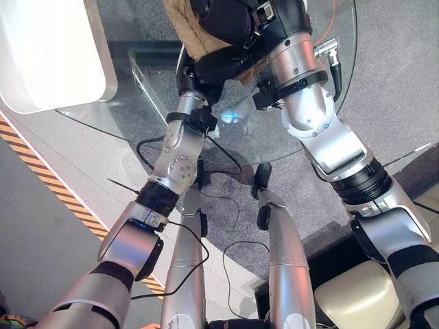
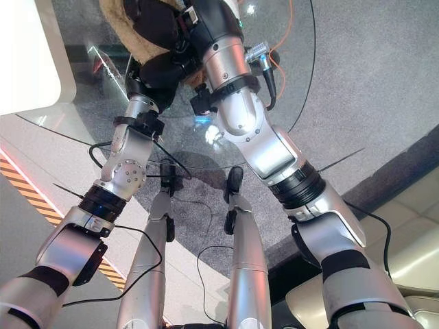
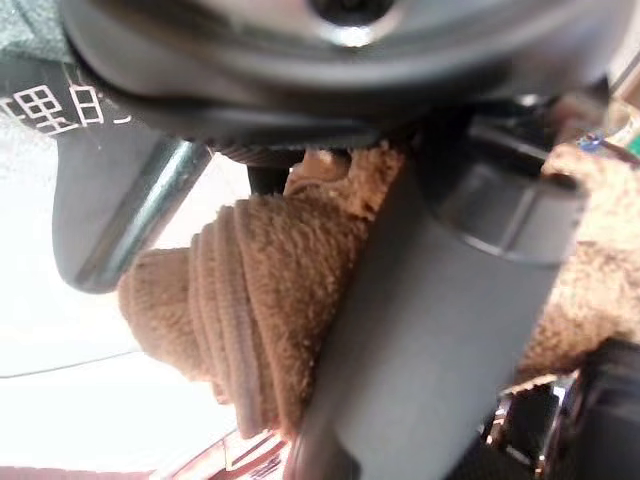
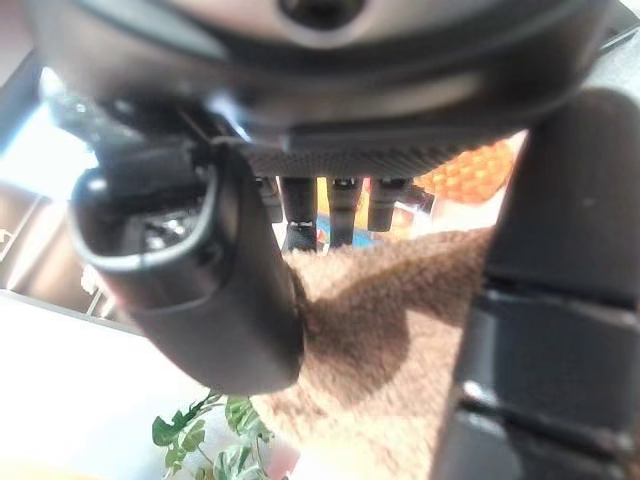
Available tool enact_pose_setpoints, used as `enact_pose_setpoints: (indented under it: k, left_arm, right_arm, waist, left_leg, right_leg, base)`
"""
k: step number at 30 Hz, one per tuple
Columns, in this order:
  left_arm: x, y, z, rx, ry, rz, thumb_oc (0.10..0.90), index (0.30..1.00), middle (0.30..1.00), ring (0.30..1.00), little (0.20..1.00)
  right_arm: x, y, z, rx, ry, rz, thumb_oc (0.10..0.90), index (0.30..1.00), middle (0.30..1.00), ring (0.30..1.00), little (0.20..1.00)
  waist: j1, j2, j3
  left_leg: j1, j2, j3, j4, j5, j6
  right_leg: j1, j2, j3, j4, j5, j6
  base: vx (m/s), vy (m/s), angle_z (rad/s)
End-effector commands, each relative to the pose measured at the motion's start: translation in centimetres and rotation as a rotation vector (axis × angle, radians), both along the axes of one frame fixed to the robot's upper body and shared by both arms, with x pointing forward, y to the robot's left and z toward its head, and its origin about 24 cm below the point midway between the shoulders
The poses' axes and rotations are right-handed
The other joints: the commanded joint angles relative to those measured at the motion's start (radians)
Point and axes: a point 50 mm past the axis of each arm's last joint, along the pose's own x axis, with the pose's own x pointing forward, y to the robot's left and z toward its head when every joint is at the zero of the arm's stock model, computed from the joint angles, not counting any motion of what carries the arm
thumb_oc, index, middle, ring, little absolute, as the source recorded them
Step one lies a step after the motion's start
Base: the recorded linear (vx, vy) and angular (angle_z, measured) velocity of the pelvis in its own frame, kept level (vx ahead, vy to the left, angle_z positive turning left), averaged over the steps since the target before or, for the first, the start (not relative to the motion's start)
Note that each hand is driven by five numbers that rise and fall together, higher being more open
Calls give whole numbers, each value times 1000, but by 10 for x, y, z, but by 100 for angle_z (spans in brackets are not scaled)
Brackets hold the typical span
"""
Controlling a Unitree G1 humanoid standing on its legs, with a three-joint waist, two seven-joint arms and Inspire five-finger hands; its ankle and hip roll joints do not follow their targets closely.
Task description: Wipe the table with a cloth and put it in the basket.
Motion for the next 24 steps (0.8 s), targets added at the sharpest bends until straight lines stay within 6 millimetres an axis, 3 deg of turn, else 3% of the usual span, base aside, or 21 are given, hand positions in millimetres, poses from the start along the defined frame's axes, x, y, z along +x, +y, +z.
enact_pose_setpoints:
  k: [1,24]
  left_arm:
    - [-34,-31,67,-51,-359,-172,100,300,300,300,200]
    - [-32,-20,68,-72,-361,-140,100,300,300,300,200]
  right_arm:
    - [-74,11,74,133,-411,196,800,900,900,900,900]
    - [-72,-2,82,176,-446,77,800,900,900,900,900]
  waist:
    - [14,-25,-26]
    - [10,-32,-26]
  left_leg:
    - [0,19,16,123,-81,22]
    - [-5,25,13,124,-87,21]
  right_leg:
    - [91,-24,31,-173,127,78]
    - [89,-21,33,-175,124,77]
  base:
    - [0,0,0]
    - [0,0,0]
